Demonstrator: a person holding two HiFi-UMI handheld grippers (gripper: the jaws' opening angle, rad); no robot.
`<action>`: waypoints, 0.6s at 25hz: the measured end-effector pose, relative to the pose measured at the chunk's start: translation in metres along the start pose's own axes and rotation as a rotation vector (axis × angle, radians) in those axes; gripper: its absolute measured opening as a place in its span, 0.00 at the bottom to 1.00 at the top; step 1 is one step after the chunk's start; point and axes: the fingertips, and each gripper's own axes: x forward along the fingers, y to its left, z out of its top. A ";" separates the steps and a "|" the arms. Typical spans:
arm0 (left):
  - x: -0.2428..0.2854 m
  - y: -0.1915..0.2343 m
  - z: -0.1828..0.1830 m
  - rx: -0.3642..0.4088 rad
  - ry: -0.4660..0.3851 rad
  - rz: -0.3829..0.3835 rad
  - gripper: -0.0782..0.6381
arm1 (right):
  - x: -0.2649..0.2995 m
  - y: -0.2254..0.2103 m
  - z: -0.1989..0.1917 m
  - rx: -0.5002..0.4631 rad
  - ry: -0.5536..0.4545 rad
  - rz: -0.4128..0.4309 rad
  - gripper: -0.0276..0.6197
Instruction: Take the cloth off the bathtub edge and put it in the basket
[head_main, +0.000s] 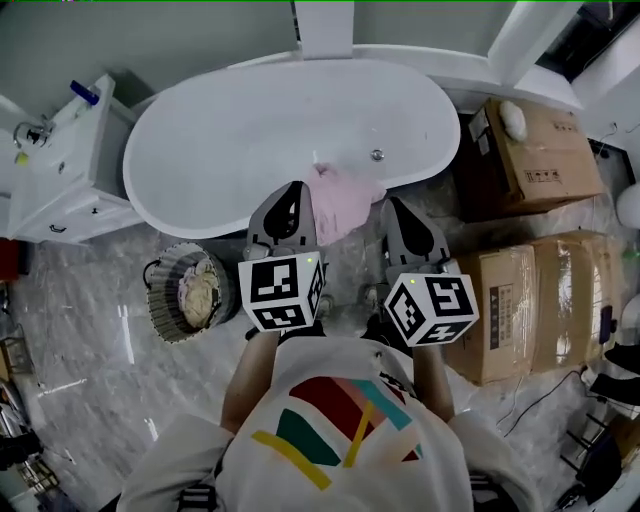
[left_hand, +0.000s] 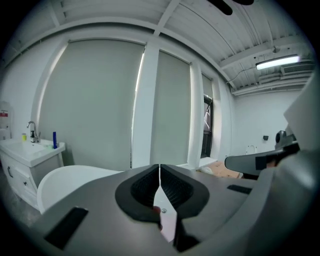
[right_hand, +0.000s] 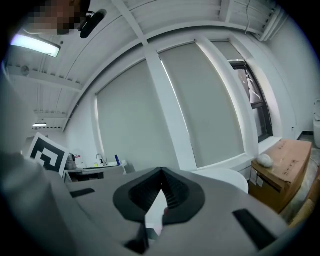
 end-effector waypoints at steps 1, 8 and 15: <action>-0.001 0.001 0.002 -0.004 -0.006 0.011 0.14 | 0.001 -0.001 0.002 -0.005 -0.003 0.006 0.06; -0.007 0.013 0.018 -0.016 -0.057 0.098 0.14 | 0.009 0.004 0.022 -0.037 -0.048 0.114 0.06; 0.008 0.021 0.029 -0.030 -0.080 0.128 0.14 | 0.034 -0.006 0.028 -0.066 -0.023 0.143 0.06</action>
